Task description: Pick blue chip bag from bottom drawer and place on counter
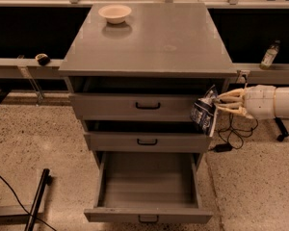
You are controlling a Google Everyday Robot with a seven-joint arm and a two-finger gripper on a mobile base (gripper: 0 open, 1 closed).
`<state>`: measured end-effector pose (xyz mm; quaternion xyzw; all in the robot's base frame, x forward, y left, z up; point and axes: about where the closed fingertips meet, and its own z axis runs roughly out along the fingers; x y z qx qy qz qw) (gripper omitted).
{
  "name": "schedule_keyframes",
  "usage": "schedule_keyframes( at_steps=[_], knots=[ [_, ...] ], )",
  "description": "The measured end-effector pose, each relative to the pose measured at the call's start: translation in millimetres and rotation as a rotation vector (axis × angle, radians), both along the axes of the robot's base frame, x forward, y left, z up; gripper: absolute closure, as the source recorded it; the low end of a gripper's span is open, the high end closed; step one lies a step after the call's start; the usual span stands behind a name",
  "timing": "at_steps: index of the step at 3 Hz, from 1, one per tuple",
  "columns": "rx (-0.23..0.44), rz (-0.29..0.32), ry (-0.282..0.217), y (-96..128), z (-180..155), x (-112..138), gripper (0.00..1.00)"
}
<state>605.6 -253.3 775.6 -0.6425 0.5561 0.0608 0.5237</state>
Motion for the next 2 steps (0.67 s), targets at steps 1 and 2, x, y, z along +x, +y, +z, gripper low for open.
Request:
schedule_keyframes(
  at_steps=[1, 2],
  knots=[
    [0.000, 0.000, 0.000, 0.1, 0.4, 0.0, 1.00],
    [-0.031, 0.027, -0.031, 6.4, 28.9, -2.2, 1.00]
  ],
)
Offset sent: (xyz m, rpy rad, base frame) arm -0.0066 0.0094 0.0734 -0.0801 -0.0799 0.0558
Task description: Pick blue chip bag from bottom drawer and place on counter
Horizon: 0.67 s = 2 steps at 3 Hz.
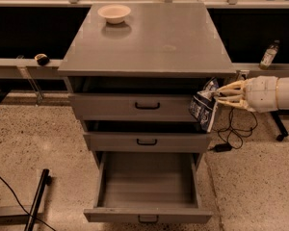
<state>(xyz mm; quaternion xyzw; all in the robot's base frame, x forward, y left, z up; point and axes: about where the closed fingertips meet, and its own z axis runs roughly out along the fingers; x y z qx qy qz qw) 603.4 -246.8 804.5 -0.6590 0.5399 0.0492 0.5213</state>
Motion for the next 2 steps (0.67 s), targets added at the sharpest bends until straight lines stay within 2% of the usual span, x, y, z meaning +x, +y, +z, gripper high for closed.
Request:
schedule_keyframes(
  at_steps=[2],
  knots=[
    [-0.068, 0.086, -0.113, 19.2, 107.8, 0.6, 1.00]
  ],
)
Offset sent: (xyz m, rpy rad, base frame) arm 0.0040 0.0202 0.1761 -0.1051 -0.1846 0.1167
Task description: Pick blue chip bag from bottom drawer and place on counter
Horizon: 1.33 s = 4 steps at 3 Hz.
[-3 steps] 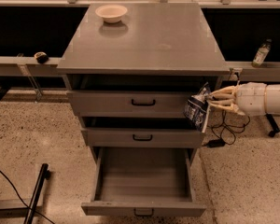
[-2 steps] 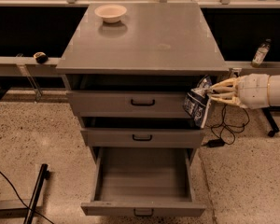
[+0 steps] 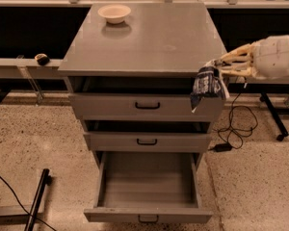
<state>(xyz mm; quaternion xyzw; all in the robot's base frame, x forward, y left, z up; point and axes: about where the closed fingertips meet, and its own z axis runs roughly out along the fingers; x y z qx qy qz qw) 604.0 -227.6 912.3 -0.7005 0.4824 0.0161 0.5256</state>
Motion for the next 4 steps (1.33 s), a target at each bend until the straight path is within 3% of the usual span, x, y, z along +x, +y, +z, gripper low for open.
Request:
schedule_keyframes(
  at_steps=[1, 2, 4],
  knots=[
    [-0.007, -0.008, -0.022, -4.0, 30.7, 16.6, 1.00],
    [-0.007, -0.046, -0.062, -5.1, 52.2, 53.4, 1.00],
    [0.003, -0.115, -0.114, 6.5, 56.6, 106.5, 1.00]
  ],
)
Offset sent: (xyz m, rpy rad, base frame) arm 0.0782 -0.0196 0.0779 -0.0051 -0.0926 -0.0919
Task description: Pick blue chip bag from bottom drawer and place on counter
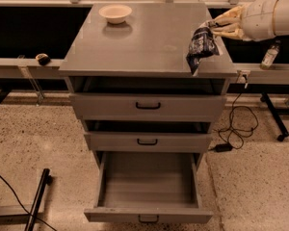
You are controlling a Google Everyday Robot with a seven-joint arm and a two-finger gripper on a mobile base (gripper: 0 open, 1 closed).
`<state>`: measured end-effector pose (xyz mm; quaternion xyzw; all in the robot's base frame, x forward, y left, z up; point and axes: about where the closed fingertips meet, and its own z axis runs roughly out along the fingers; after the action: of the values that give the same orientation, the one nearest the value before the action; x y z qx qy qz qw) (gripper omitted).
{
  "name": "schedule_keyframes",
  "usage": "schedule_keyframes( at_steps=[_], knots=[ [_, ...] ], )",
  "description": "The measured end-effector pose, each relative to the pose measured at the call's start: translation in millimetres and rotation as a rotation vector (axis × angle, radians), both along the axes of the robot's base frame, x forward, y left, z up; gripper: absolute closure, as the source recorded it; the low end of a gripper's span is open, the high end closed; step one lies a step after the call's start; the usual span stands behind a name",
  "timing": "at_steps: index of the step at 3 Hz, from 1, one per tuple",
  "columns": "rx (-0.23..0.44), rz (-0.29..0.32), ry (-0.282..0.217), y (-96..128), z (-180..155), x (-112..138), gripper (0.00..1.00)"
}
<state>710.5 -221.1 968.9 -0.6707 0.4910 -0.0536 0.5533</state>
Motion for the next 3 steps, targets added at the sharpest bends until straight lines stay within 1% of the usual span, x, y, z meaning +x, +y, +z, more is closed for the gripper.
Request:
schedule_keyframes(
  at_steps=[1, 2, 3],
  knots=[
    [0.049, -0.088, -0.024, 2.0, -6.6, 29.0, 1.00],
    [0.086, -0.142, -0.040, 4.1, -10.1, 44.1, 1.00],
    [0.113, -0.184, -0.064, 2.6, -2.5, 55.4, 1.00]
  ],
)
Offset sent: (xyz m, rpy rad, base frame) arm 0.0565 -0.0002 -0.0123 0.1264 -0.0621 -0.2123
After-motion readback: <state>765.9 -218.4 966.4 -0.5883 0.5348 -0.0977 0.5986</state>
